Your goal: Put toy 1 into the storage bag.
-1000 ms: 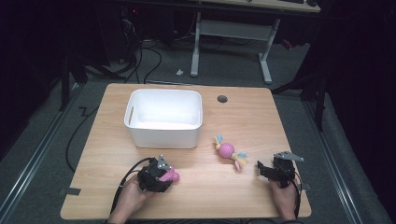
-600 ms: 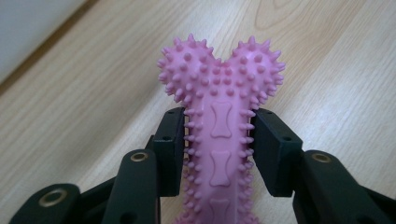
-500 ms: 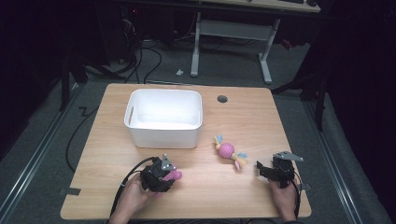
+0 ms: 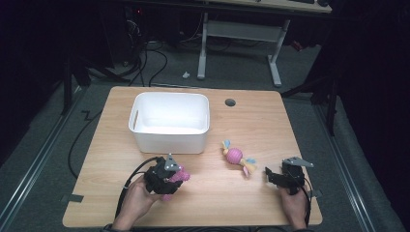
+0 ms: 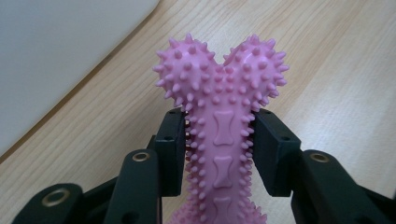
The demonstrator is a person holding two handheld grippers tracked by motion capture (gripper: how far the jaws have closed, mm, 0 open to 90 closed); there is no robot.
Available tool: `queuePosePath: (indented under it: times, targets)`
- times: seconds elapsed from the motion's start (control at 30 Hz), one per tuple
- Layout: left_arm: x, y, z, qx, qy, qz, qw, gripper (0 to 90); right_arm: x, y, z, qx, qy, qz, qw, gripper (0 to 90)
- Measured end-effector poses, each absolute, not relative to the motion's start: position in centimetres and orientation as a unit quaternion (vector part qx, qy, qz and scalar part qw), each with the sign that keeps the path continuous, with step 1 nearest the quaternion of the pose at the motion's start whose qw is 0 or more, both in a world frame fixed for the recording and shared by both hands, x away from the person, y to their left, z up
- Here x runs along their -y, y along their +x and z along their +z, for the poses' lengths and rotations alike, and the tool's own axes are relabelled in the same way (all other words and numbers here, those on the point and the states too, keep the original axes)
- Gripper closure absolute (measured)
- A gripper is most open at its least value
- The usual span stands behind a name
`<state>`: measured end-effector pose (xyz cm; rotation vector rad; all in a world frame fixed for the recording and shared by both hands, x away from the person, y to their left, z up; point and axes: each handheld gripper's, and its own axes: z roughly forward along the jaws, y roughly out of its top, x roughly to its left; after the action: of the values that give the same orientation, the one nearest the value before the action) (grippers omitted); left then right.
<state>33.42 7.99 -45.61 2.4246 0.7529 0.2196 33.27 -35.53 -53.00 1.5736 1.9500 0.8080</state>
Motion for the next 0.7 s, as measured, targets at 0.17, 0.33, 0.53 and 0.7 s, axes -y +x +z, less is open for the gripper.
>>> queuePosePath:
  times: [0.17,0.33,0.53,0.7]
  targets:
    - [-8.5,33.1,-44.5,-0.285,0.904,0.098,0.303,58.3,35.4,33.2,-53.0,-0.717,0.579,0.297,0.251,24.2]
    - [-9.2,32.9,-43.6,-0.298,0.897,0.097,0.312,58.4,35.3,33.0,-53.0,-0.71,0.588,0.293,0.254,21.9]
    - [-10.3,32.7,-41.6,-0.3,0.896,0.084,0.317,58.4,35.3,33.0,-53.0,-0.712,0.586,0.294,0.253,21.8]
    - [-10.9,33.2,-39.5,-0.304,0.893,0.086,0.32,58.5,35.3,33.1,-53.0,-0.714,0.584,0.294,0.251,21.7]
